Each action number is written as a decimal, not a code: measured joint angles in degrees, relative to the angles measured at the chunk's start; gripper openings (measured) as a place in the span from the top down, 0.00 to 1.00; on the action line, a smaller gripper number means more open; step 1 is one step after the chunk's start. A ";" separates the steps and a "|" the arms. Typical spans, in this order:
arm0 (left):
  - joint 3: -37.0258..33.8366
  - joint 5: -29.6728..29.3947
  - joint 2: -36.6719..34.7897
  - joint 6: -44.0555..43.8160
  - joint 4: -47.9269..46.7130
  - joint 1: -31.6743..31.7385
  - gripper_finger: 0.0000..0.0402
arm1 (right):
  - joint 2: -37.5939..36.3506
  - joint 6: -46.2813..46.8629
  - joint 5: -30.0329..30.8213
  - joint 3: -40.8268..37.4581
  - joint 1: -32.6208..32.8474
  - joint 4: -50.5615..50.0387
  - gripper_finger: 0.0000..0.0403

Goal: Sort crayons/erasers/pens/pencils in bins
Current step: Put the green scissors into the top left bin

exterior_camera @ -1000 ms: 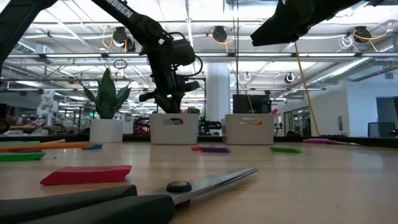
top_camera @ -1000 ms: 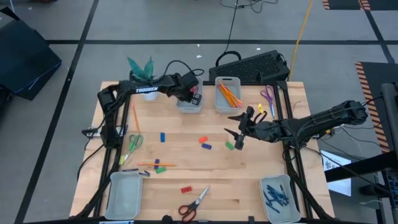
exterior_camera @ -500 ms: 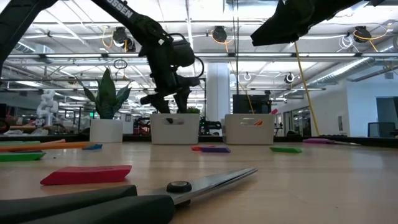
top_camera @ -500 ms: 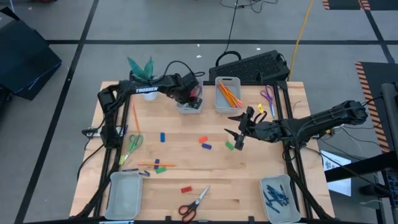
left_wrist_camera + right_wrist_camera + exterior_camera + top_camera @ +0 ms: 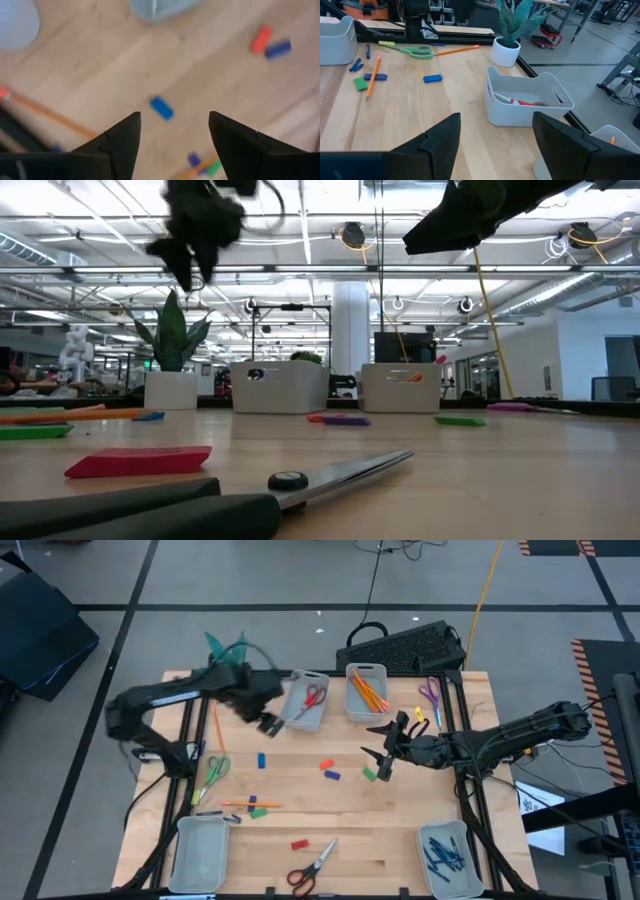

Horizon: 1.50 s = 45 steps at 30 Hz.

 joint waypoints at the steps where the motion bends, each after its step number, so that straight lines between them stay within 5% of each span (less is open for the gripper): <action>1: 0.00 -0.69 -1.90 -1.83 -1.85 -1.66 0.41 | 0.00 -0.01 0.00 0.00 0.00 0.00 0.40; 7: -2.08 -3.57 -9.35 -14.58 -13.34 -10.96 0.41 | 0.00 -0.01 0.00 0.00 0.00 0.00 0.40; 15: -21.79 2.51 -12.18 -31.51 -10.60 -21.36 0.41 | 0.00 0.01 0.00 0.00 0.00 0.04 0.40; 25: -44.86 2.82 -11.70 -33.61 17.69 -22.36 0.41 | 0.00 -0.01 0.00 0.00 0.00 0.00 0.40; 45: -53.57 -1.49 -11.41 -34.59 27.07 -17.96 0.43 | 0.00 -0.01 0.00 0.00 -0.02 -0.02 0.40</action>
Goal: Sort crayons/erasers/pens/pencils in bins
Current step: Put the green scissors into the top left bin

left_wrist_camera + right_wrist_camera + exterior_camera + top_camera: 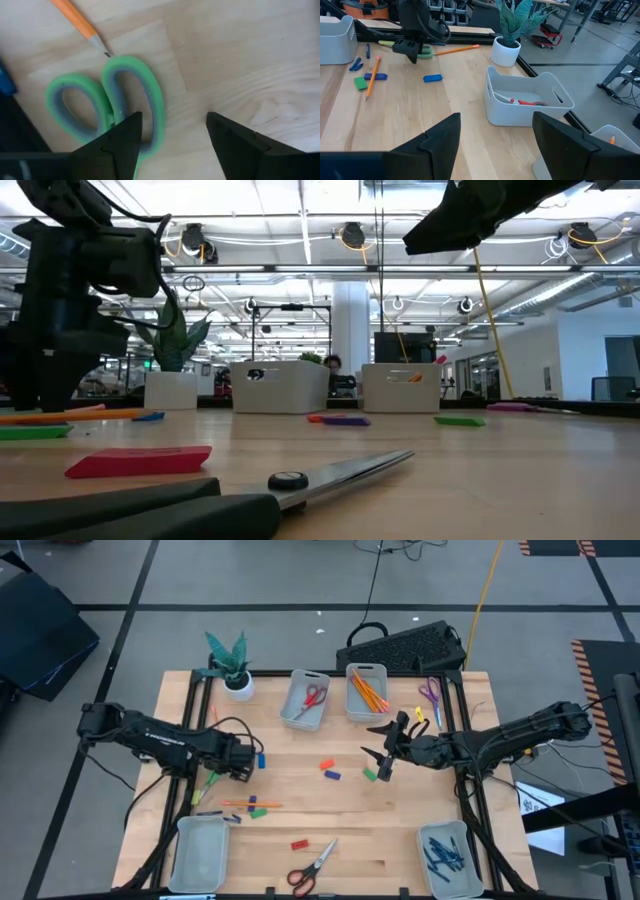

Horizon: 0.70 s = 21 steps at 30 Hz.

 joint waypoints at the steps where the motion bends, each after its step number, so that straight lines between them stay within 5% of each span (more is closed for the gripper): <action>1: 0.00 0.07 0.02 -0.60 0.13 0.00 0.45 | 0.00 0.00 0.00 0.00 0.00 0.00 0.40; 13: -0.07 0.22 0.11 -1.01 0.84 1.09 0.95 | 0.00 0.02 0.00 0.00 0.00 0.00 0.40; 21: 2.50 -0.06 0.20 -1.32 -3.20 1.18 0.91 | 0.00 0.00 0.00 0.00 0.00 0.00 0.40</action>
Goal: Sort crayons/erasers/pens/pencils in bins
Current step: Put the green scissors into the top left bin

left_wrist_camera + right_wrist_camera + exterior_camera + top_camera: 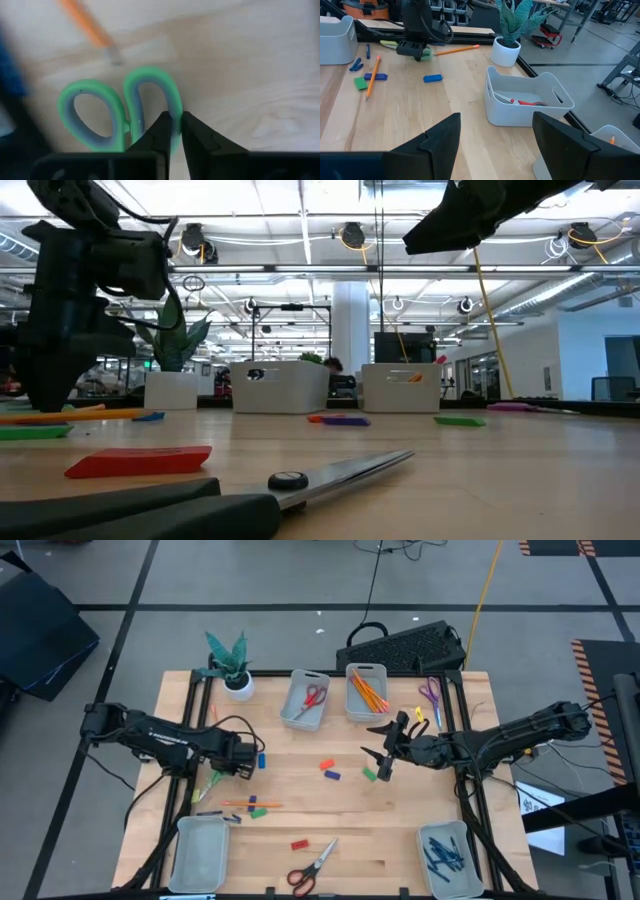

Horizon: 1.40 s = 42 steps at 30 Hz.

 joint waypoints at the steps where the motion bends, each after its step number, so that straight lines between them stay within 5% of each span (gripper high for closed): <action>1: 1.14 -0.39 -0.01 -0.13 -2.23 0.02 0.91 | 0.00 0.00 0.00 0.00 0.00 0.00 0.40; 10: 16.94 -5.11 -0.18 3.00 -17.03 0.40 0.96 | -0.02 0.01 0.00 0.00 0.00 0.04 0.40; 21: 35.36 -5.77 0.99 22.87 -4.81 11.84 0.95 | -0.02 0.02 0.00 0.00 0.00 0.00 0.40; 29: 46.45 7.29 12.33 35.11 2.11 23.20 0.95 | -0.02 0.00 -0.02 0.00 0.01 0.00 0.40; 36: 60.86 8.98 25.97 40.69 -11.71 27.53 0.94 | -0.02 0.01 0.00 0.00 0.00 0.00 0.40; 42: 68.98 11.02 33.52 49.25 -13.54 30.45 0.94 | -0.02 0.02 -0.02 0.00 0.00 0.00 0.40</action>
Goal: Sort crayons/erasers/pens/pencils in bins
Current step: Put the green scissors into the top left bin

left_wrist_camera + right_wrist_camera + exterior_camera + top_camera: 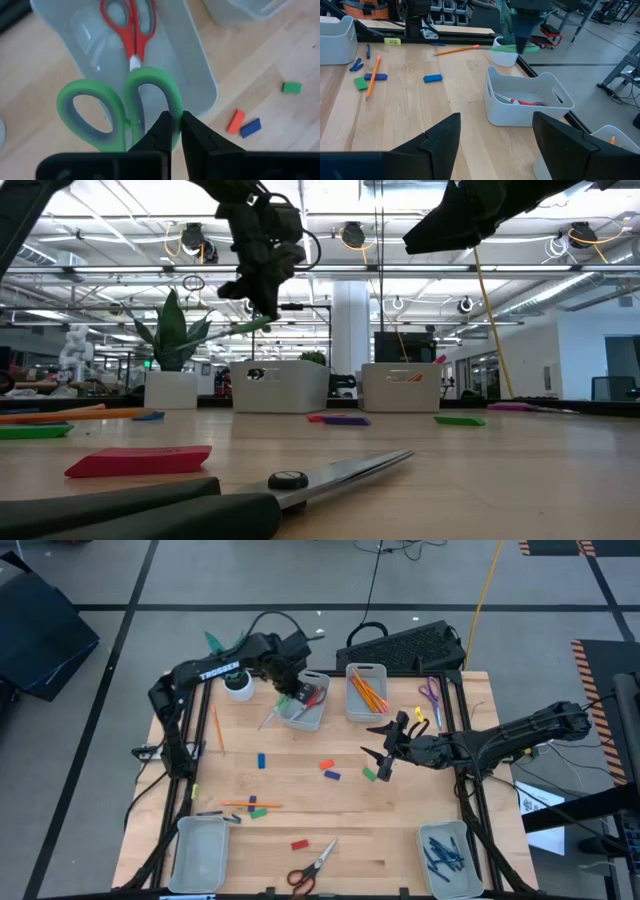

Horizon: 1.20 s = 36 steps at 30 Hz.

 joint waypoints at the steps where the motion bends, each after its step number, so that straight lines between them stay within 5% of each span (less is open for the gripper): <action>1: 0.92 0.45 0.93 0.86 0.05 0.44 0.94 | 0.00 -0.02 0.02 0.00 0.00 0.00 0.40; 10: 5.28 3.61 9.59 1.27 1.03 4.30 0.94 | 0.00 -0.02 0.00 0.00 0.00 0.02 0.40; 21: 8.17 8.19 10.67 -2.37 5.73 4.91 0.94 | 0.00 -0.01 0.01 0.00 0.00 0.28 0.40; 28: 8.17 17.18 10.69 -8.61 8.90 6.97 0.94 | 0.00 0.00 0.00 0.00 0.00 0.61 0.40; 36: 8.10 7.59 13.14 -11.01 10.23 8.06 0.94 | 0.03 3.13 -0.05 0.02 0.02 6.32 0.40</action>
